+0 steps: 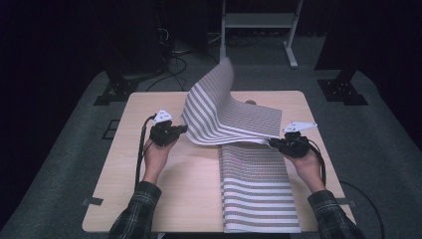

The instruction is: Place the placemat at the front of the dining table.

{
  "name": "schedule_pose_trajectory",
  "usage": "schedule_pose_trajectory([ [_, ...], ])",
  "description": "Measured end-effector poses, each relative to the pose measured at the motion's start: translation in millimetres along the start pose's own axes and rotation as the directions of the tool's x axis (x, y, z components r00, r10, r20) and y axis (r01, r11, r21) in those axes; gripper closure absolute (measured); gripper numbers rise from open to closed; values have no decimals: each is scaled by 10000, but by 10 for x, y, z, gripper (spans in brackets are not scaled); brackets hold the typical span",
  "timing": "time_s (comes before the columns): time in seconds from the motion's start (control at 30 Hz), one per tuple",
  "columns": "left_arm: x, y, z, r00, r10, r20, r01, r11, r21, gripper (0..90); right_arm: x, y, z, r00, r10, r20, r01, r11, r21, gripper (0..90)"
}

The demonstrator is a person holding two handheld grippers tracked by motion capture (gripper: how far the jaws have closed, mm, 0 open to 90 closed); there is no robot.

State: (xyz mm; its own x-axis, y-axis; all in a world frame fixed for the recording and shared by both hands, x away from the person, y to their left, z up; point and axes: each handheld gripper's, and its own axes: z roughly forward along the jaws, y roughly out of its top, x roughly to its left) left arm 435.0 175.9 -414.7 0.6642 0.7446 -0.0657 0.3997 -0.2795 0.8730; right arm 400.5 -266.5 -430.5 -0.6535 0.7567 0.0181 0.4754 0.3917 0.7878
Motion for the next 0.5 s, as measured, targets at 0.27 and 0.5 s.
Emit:
schedule_pose_trajectory([
  [0.27, 123, -133, -176, 9999, -171, 21, 170, 9983, 560, 758, -85, -19, -23, 9994, 336, -84, -338, 9992, -234, 865],
  [0.5, 117, -118, -276, 9985, 202, -503, -167, 9975, 683, 614, -53, 37, 2, 9999, 101, 29, -100, 9998, -173, 865],
])
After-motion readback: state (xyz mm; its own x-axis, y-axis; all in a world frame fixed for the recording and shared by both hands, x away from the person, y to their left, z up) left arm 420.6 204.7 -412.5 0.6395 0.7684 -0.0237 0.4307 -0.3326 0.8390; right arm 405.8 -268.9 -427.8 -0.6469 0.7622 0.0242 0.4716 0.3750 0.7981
